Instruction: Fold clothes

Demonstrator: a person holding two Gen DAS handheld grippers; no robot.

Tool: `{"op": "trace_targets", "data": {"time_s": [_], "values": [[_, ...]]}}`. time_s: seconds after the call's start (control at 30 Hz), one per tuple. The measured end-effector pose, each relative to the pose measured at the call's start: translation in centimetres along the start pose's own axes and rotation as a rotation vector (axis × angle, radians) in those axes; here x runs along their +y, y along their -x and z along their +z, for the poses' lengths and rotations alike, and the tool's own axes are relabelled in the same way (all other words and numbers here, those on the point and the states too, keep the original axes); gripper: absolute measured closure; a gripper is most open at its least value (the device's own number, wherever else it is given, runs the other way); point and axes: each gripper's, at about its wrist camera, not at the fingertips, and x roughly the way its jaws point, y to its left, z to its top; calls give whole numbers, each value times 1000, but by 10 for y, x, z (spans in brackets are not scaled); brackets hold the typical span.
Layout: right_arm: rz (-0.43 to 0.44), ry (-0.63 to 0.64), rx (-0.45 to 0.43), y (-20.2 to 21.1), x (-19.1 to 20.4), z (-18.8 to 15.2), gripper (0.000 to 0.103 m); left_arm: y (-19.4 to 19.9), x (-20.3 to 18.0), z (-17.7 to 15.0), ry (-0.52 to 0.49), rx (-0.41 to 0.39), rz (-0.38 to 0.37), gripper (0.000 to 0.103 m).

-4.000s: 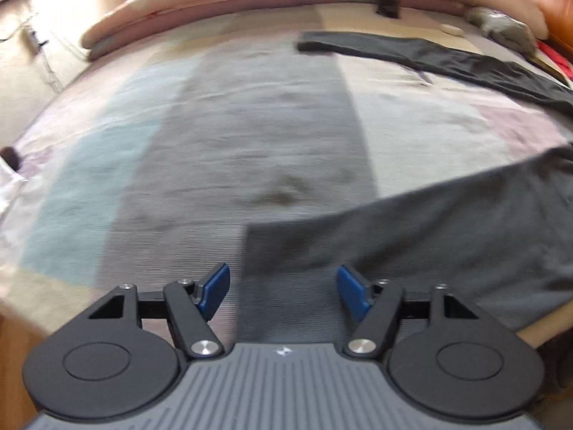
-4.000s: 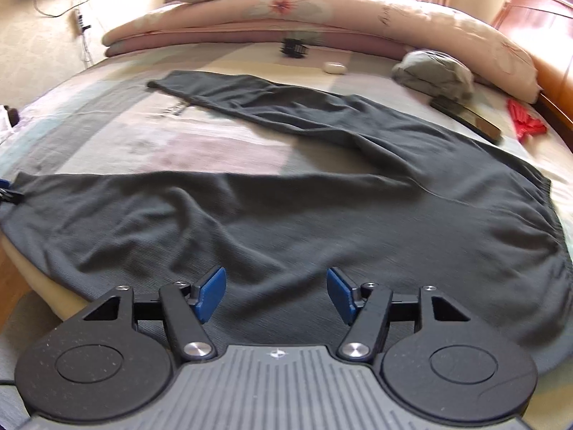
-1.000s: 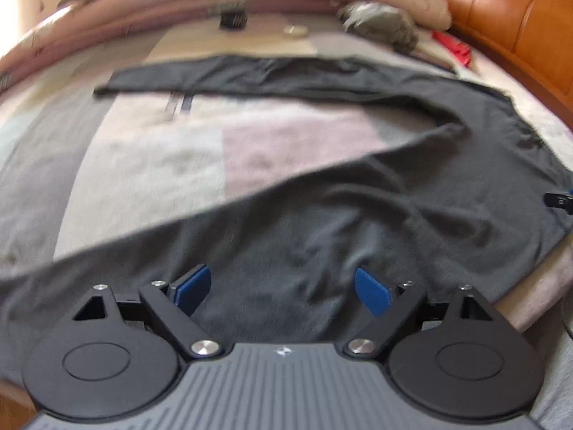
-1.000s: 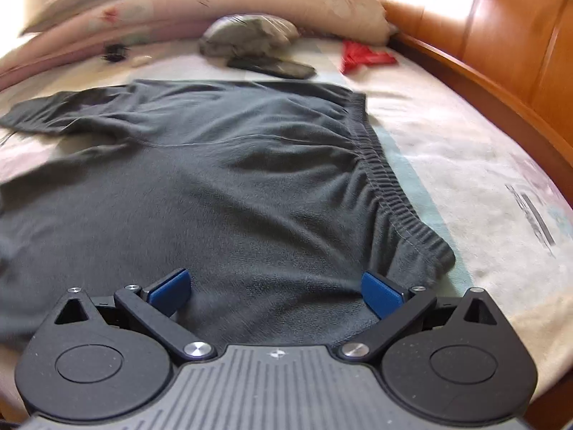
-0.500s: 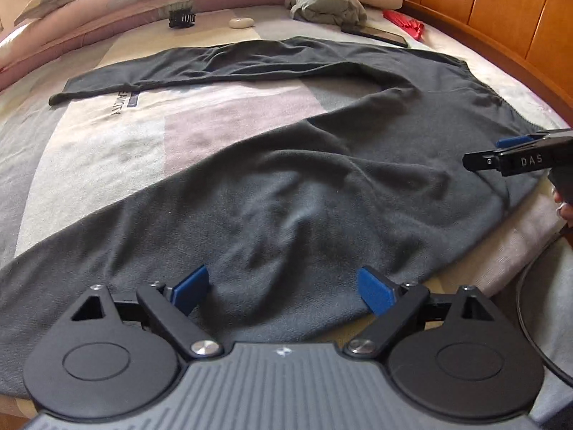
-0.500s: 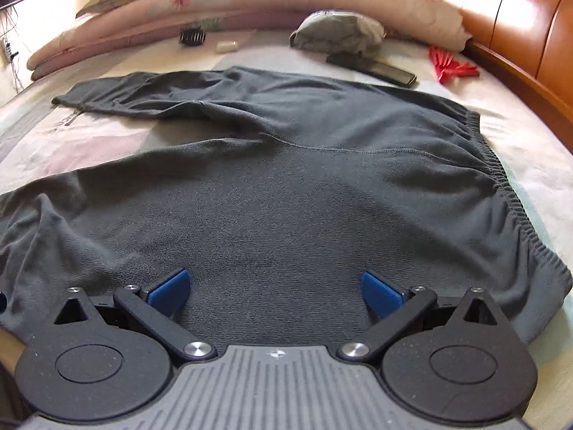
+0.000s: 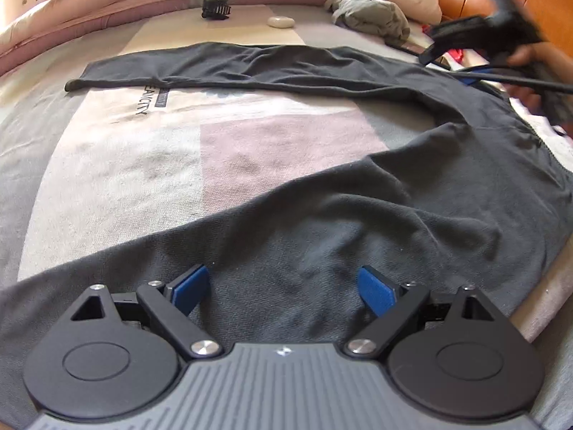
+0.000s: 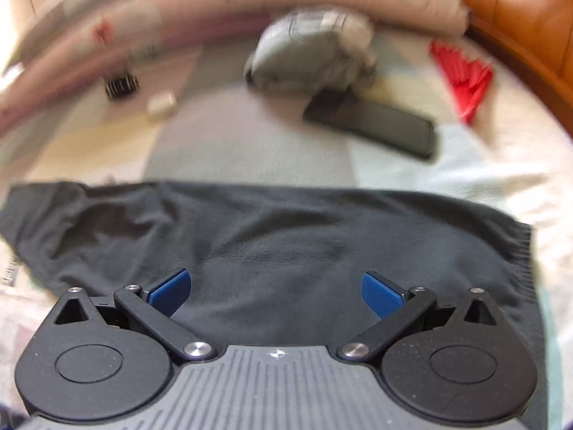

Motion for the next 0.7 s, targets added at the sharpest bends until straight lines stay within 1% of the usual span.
{"op": "trace_targets", "data": {"time_s": [0.2, 0.33, 0.63, 0.7], "values": [[-95, 48, 3, -45, 16, 13, 0, 0, 4, 1, 37, 1, -17, 10], [-118, -6, -23, -56, 10, 29, 0, -1, 3, 0, 30, 4, -10, 10], [-113, 4, -55, -61, 8, 39, 0, -4, -2, 0, 12, 10, 11, 7], [-95, 5, -65, -59, 5, 40, 0, -5, -1, 1, 14, 15, 11, 7]]}}
